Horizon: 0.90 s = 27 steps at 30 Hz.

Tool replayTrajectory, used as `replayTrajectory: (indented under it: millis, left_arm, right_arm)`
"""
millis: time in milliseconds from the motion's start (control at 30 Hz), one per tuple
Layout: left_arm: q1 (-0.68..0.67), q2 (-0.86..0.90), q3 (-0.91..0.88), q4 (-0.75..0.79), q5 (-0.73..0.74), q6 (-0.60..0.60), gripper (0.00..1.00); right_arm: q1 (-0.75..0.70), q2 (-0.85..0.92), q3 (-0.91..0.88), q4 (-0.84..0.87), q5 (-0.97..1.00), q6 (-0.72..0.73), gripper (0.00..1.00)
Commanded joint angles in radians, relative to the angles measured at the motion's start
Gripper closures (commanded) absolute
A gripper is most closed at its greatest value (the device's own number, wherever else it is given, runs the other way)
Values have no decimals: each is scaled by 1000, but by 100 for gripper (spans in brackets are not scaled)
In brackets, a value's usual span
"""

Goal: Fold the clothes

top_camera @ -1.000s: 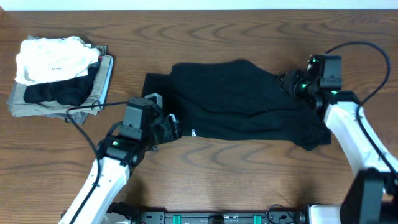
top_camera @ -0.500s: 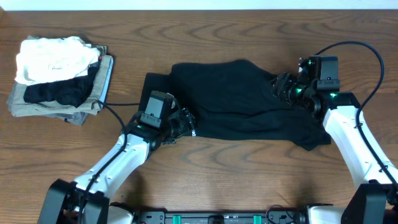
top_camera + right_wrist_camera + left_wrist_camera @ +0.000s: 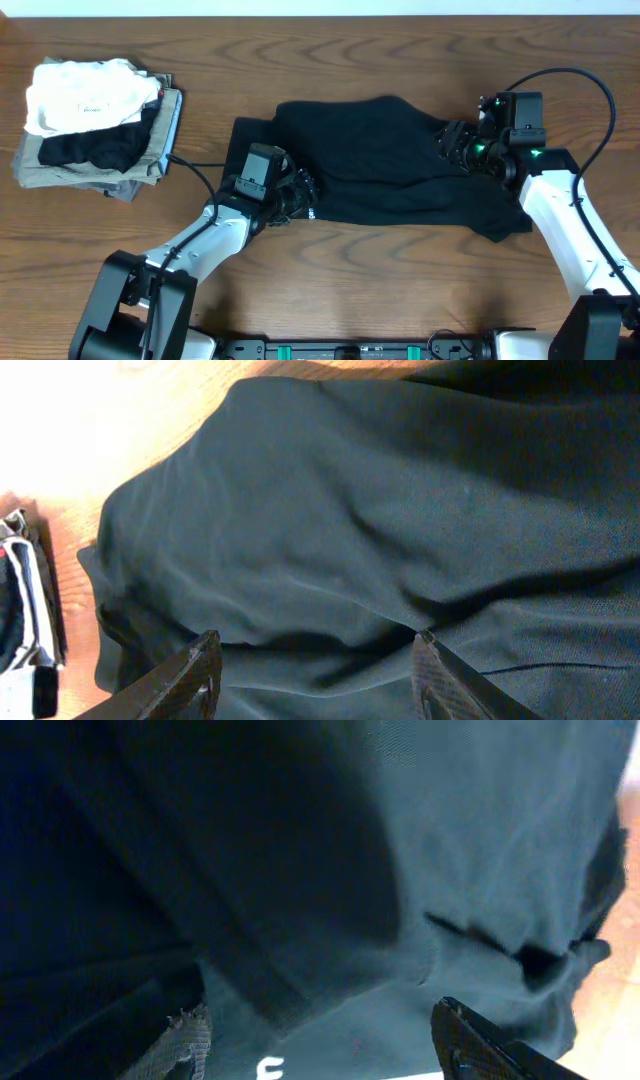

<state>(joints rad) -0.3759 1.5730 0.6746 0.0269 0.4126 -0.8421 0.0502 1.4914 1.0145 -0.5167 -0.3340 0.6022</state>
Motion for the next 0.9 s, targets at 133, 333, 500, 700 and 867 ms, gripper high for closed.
replayTrajectory:
  millis: [133,333,500,700,867]
  left_arm:
    - [-2,7,17,16,-12,-9,28]
    - [-2,23,17,16,-13,-8,29]
    - [-2,61,17,26,-13,-9,40]
    - [-2,73,17,66,-8,-9,53]
    - [-2,72,17,103,-1,-9,73]
  right_arm:
    - [7,-1,6,-4,-7,-23,43]
    - [7,-1,6,-4,-7,-24,43]
    - [7,-1,6,-15,-6,-24,43]
    - [8,-1,6,-23,-3,-24,43]
    - [7,-1,6,-29,16,-24,43]
